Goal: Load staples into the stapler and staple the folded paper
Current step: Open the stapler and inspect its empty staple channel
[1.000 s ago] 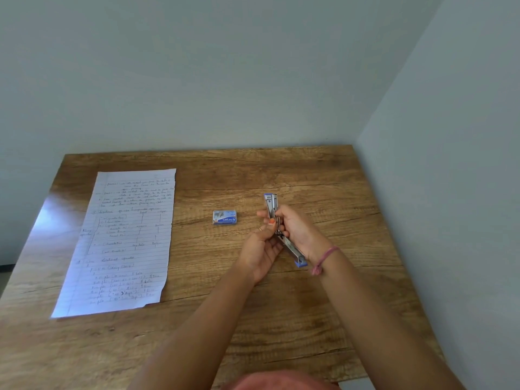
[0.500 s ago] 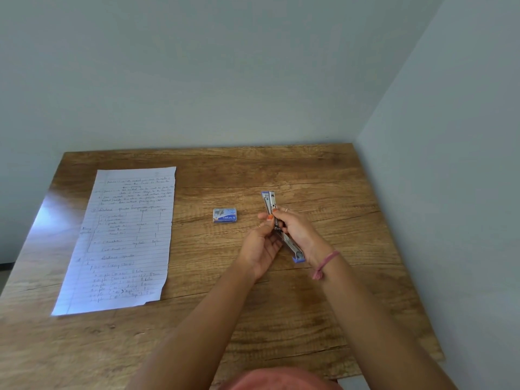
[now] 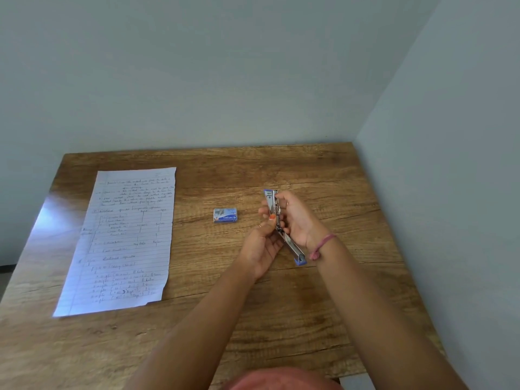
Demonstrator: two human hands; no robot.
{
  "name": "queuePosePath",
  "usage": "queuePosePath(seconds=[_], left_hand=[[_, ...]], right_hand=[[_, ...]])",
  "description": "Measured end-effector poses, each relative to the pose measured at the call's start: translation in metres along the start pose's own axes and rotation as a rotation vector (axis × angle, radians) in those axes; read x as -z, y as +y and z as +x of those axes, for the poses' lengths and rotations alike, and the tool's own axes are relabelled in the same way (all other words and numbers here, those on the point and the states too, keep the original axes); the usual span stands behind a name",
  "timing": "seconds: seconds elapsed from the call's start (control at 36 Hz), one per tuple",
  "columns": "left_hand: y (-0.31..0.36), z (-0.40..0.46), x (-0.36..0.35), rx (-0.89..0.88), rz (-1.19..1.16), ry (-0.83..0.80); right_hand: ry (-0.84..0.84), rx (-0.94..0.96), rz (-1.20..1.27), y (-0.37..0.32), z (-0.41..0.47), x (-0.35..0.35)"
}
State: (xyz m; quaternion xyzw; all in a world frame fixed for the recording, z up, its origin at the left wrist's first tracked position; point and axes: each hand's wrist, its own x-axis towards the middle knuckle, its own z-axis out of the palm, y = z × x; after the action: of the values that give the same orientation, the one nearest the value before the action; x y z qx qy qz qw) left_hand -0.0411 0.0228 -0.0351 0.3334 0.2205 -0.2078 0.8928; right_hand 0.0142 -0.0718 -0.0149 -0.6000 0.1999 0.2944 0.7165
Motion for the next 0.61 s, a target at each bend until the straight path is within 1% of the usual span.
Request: queuePosePath(seconds=[0.22, 0.33, 0.61], left_hand=[[0.0, 0.0, 0.001, -0.006, 0.0, -0.02], [0.0, 0.001, 0.001, -0.009, 0.007, -0.021], [-0.001, 0.0, 0.001, -0.005, 0.016, -0.011]], right_hand=[[0.0, -0.013, 0.027, -0.002, -0.001, 0.0], [-0.023, 0.017, -0.009, 0.004, -0.006, 0.003], [-0.064, 0.077, 0.03, 0.014, -0.015, 0.01]])
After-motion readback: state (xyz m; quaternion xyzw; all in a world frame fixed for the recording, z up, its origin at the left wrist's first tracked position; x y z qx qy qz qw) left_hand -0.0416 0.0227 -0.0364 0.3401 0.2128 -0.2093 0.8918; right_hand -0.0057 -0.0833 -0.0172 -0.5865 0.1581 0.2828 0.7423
